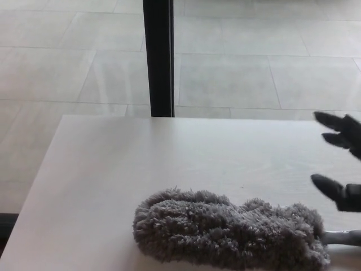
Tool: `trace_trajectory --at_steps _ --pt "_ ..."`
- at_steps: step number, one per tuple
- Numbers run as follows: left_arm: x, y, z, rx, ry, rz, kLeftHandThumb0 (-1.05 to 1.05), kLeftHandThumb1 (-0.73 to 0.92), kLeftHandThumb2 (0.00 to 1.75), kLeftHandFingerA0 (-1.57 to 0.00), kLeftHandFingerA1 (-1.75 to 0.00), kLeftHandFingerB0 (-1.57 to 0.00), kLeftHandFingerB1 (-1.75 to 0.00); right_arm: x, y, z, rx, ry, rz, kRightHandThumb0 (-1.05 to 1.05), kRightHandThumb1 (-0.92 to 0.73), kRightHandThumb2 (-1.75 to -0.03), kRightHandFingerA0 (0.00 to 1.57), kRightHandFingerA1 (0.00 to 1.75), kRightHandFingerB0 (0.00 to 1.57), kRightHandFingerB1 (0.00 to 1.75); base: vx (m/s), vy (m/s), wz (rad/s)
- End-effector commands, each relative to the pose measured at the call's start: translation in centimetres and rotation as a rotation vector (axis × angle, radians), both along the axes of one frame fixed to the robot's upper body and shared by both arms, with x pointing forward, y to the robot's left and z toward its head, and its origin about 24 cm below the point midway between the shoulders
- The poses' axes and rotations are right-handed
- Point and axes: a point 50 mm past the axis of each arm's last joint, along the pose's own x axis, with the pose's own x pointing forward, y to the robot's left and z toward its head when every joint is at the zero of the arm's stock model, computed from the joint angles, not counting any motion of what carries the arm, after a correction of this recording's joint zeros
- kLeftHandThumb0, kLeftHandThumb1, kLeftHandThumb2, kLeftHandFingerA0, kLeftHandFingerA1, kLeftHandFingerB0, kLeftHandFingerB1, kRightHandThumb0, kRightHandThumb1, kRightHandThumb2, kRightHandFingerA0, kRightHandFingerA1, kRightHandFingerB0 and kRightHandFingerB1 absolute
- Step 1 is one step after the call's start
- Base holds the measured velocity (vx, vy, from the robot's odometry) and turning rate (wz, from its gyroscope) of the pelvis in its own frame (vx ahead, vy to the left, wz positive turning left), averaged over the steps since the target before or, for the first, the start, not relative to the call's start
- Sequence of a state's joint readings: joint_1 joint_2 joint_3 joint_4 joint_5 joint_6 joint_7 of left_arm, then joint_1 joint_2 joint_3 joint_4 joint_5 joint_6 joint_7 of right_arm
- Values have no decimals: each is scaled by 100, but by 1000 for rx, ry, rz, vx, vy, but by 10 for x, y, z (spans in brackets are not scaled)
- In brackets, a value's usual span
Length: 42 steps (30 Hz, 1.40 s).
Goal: The robot uses its right hand to pick up the duster kept in the middle of the desk and use it to wipe the desk by swiping its surface twice
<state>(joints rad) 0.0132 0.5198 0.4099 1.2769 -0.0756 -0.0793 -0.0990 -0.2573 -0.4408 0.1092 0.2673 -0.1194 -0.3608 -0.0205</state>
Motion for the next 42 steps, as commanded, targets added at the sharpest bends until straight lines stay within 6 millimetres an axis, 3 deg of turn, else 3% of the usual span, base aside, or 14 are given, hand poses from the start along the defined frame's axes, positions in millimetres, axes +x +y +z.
trace_trajectory --at_steps 1,19,21,22,23,25,27,28,29,30,31,32,36,42 --pt "-2 10 8 -9 -14 40 -45 48 55 -85 -75 -70 -52 -20 42 -40 -292 107 271 -64 -69 -61 39 60 23 34 0 0 0" --pt "3 10 9 -18 -26 31 -45 51 56 -76 -60 -66 -50 -10 5 -82 -710 221 179 -67 -72 -62 29 70 29 39 0 0 0" --pt "4 9 9 -12 -17 18 -46 52 56 -76 -59 -67 -49 -9 3 -85 -789 220 183 -69 -55 -91 22 66 18 49 0 0 0" --pt "4 9 9 -23 -32 33 -45 51 56 -74 -59 -65 -50 -7 2 -88 -885 262 187 -40 -46 -103 1 55 0 52 0 0 0" --pt "4 8 8 -28 -38 30 -44 52 56 -78 -69 -68 -52 -5 0 -91 -993 301 182 -94 -59 -95 0 22 0 18 0 0 0" --pt "4 8 8 -38 -50 41 -44 52 56 -78 -69 -68 -52 -5 -1 -93 -1032 316 182 -94 -59 -95 0 22 0 18 0 0 0" --pt "4 9 9 -31 -42 17 -49 52 56 -79 -68 -63 -51 -6 -3 -100 -1080 320 171 -60 -64 -60 0 30 0 28 0 0 0" --pt "5 9 10 -26 -34 11 -49 53 56 -74 -64 -62 -49 -6 -2 -101 -1090 300 168 -52 -66 -66 0 44 2 28 0 0 0" --pt "5 9 10 -25 -25 7 -48 54 57 -76 -62 -59 -47 -7 -2 -101 -1084 272 171 -34 -68 -115 6 59 0 54 0 0 0" --pt "5 9 10 -25 -25 6 -48 54 57 -76 -62 -59 -47 -7 -2 -101 -1085 267 171 -34 -68 -115 6 59 0 54 0 0 0" --pt "6 9 9 -26 -29 12 -48 54 57 -77 -65 -63 -50 -9 0 -101 -1040 199 190 -38 -84 -65 35 131 13 50 0 0 0" --pt "7 8 9 -23 -25 5 -46 55 57 -78 -62 -66 -50 -10 2 -101 -1033 159 210 -36 -83 -67 52 149 18 50 0 0 0" --pt "10 8 10 -52 -61 7 -45 55 57 -73 -66 -67 -52 -19 18 -105 -1006 -19 278 -38 -86 -63 57 160 44 61 0 0 0" --pt "12 7 10 -47 -61 -15 -46 55 57 -74 -59 -71 -50 -32 34 -115 -944 -203 337 -40 -90 -62 58 167 44 67 0 0 0"
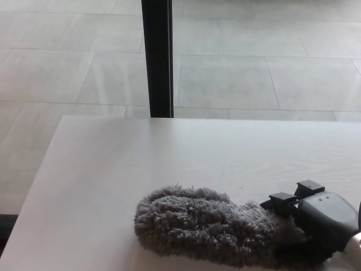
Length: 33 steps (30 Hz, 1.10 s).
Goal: The robot uses its right hand to pick up the duster kept in the middle of the desk and use it to wipe the desk by swiping its surface twice
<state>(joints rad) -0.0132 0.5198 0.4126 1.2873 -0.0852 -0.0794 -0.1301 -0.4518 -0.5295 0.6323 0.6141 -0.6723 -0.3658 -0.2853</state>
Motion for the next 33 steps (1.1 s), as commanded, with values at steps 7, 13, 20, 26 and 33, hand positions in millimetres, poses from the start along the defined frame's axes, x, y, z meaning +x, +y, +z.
trace_trajectory --at_steps 7,13,20,26,33 --pt "6 9 11 -35 -46 -6 -45 55 57 -81 -63 -70 -49 -51 11 -47 -49 -400 329 -33 -74 -82 90 175 57 142 0 0 0" --pt "8 9 12 -22 -34 -47 -47 54 57 -84 -67 -75 -49 -64 15 -57 -6 -354 368 -36 -81 -78 78 175 51 146 0 0 0" --pt "10 9 12 -49 -59 -31 -47 52 56 -75 -61 -73 -52 -77 19 -64 11 -380 457 -31 -78 -66 77 172 51 148 0 0 0" --pt "9 12 15 -18 -25 -61 -47 54 57 -81 -70 -74 -50 -82 29 -66 15 -385 565 -35 -78 -66 77 175 56 134 0 0 0" --pt "8 12 16 -14 -46 -61 -47 54 57 -80 -57 -73 -50 -66 35 -59 -66 -453 650 -35 -73 -68 83 175 59 129 0 0 0"
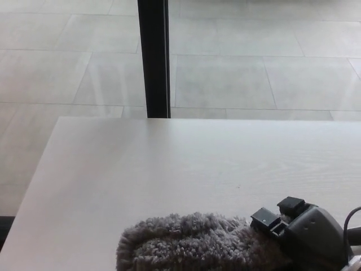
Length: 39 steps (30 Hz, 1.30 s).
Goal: The robot uses its right hand to pick up the duster kept in the middle of the desk and use it to wipe the desk by swiping its surface twice
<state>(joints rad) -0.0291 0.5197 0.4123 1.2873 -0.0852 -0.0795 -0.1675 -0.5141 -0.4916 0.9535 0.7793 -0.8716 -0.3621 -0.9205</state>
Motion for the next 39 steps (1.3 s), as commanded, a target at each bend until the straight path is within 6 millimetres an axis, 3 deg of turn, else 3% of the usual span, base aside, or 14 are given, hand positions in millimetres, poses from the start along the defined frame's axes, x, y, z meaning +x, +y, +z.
trace_trajectory --at_steps 1,4,5,8,9,21,22,23,24,26,27,36,37,39 --pt "2 14 16 12 -36 -36 -46 53 56 -81 -60 -74 -51 -37 14 -30 -148 -105 414 -44 -54 -97 111 134 70 107 0 0 0" --pt "4 16 17 9 -50 -13 -45 53 57 -82 -61 -76 -52 -26 11 -27 -177 -73 373 -36 -64 -63 85 175 70 114 0 0 0" --pt "5 16 17 11 -49 -11 -45 53 56 -83 -60 -76 -51 -24 10 -27 -189 -67 364 -45 -47 -92 116 136 76 95 0 0 0" --pt "6 16 18 8 -56 -12 -43 54 57 -83 -62 -75 -52 -9 -1 -26 -266 -41 204 -45 -48 -95 122 137 81 98 0 0 0" --pt "6 15 18 13 -48 -17 -45 53 57 -83 -59 -76 -51 -5 -6 -25 -266 -25 144 -42 -67 -63 97 175 79 98 0 0 0" --pt "3 15 17 0 -52 -17 -47 51 56 -83 -61 -75 -51 18 -100 -6 -280 78 -530 -35 -64 -62 88 170 84 76 0 0 0" --pt "2 16 18 14 -43 -36 -47 53 57 -82 -61 -73 -50 17 -107 -5 -287 70 -557 -35 -48 -93 115 132 82 101 0 0 0" --pt "2 16 17 1 -53 -27 -46 53 56 -83 -64 -74 -52 11 -125 -5 -266 129 -676 -31 -67 -64 89 175 80 113 0 0 0" --pt "3 16 18 3 -55 -22 -46 52 56 -84 -65 -75 -51 11 -131 -5 -243 166 -732 -37 -51 -95 117 133 82 101 0 0 0" --pt "3 16 18 5 -53 -24 -47 53 56 -83 -66 -75 -51 9 -133 -5 -228 170 -746 -31 -62 -62 93 173 82 95 0 0 0" --pt "3 16 18 -9 -65 -12 -44 50 56 -78 -60 -73 -52 3 -141 -7 -207 155 -793 -43 -47 -92 124 139 79 101 0 0 0" --pt "1 13 15 -23 -75 -10 -47 52 56 -80 -62 -77 -52 -25 -178 -17 -159 265 -1118 -46 -51 -96 116 135 77 102 0 0 0" --pt "1 14 15 -16 -63 -20 -49 52 56 -80 -59 -77 -51 -32 -184 -20 -175 273 -1170 -39 -63 -67 92 175 76 144 0 0 0" --pt "1 15 16 -13 -59 -27 -50 52 56 -77 -57 -75 -50 -37 -189 -21 -178 279 -1209 -37 -64 -69 91 175 75 143 0 0 0"
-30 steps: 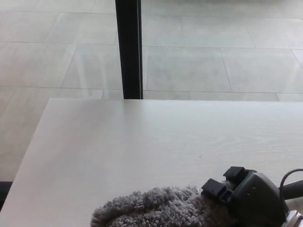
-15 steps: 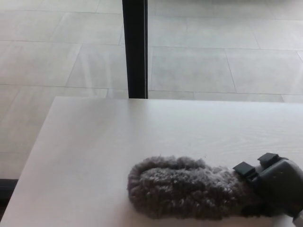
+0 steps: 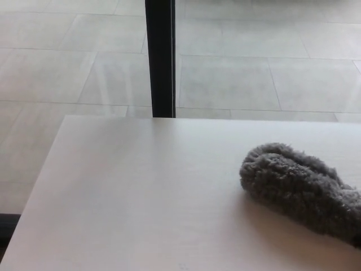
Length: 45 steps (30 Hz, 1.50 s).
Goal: The robot uses its right hand to pick up the duster kept in the middle of the desk and use it to wipe the desk by swiping its surface twice
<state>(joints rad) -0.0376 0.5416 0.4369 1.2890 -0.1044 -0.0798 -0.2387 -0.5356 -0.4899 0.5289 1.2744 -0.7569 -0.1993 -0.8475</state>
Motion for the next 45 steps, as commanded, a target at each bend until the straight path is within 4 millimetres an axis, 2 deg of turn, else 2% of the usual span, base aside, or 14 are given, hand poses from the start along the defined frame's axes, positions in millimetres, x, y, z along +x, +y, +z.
trace_trajectory --at_steps 1,5,6,8,9,10,11,25,26,29,37,43,44,45 --pt "-2 10 10 27 -14 -20 -49 52 56 -81 -62 -76 -51 -50 -54 -27 -29 248 -402 -37 -62 -70 93 175 77 152 0 0 0" --pt "-5 10 9 36 0 -18 -49 52 56 -83 -63 -79 -51 -58 -62 -29 -32 298 -496 -40 -67 -70 92 175 73 130 0 0 0" --pt "-6 9 8 28 -5 -2 -47 52 56 -80 -61 -77 -51 -62 -65 -30 11 278 -534 -43 -48 -96 119 135 78 98 0 0 0" --pt "-7 9 8 -15 -42 32 -42 52 56 -75 -60 -74 -54 -68 -69 -32 34 286 -573 -44 -49 -97 119 135 78 99 0 0 0" --pt "-8 9 8 -5 -27 16 -45 52 56 -75 -58 -74 -52 -71 -71 -32 58 279 -620 -45 -66 -65 88 175 70 112 0 0 0" --pt "-8 9 7 -9 -33 28 -45 50 56 -79 -63 -76 -53 -73 -72 -32 62 251 -616 -50 -46 -93 116 137 73 99 0 0 0" --pt "-8 9 7 -8 -30 35 -45 50 56 -80 -63 -77 -53 -73 -73 -31 68 246 -622 -47 -68 -60 86 175 71 100 0 0 0" --pt "-8 8 6 -32 -47 54 -43 51 56 -75 -61 -77 -54 -14 -44 -7 148 240 -561 -43 -66 -63 79 168 71 82 0 0 0" --pt "-9 8 6 -37 -54 64 -43 50 55 -77 -65 -76 -54 -3 -30 -5 110 215 -532 -43 -64 -59 85 170 73 100 0 0 0" --pt "-8 9 7 -31 -50 50 -43 52 56 -74 -61 -74 -52 19 0 -2 164 209 -448 -40 -56 -60 83 161 74 63 0 0 0" --pt "-5 8 8 -12 -39 -1 -48 53 56 -75 -59 -71 -50 57 97 0 150 201 -184 -48 -60 -61 84 172 79 107 0 0 0" --pt "-4 8 8 -12 -37 7 -45 52 56 -77 -59 -70 -50 55 157 -10 132 223 -12 -35 -69 -68 86 175 74 111 0 0 0" --pt "-3 8 8 -12 -37 8 -45 52 56 -78 -59 -72 -49 52 173 -14 104 227 60 -42 -52 -97 116 134 78 101 0 0 0" --pt "-3 8 8 -8 -33 11 -45 52 56 -78 -59 -72 -49 49 182 -17 65 233 108 -42 -52 -97 116 134 78 101 0 0 0"
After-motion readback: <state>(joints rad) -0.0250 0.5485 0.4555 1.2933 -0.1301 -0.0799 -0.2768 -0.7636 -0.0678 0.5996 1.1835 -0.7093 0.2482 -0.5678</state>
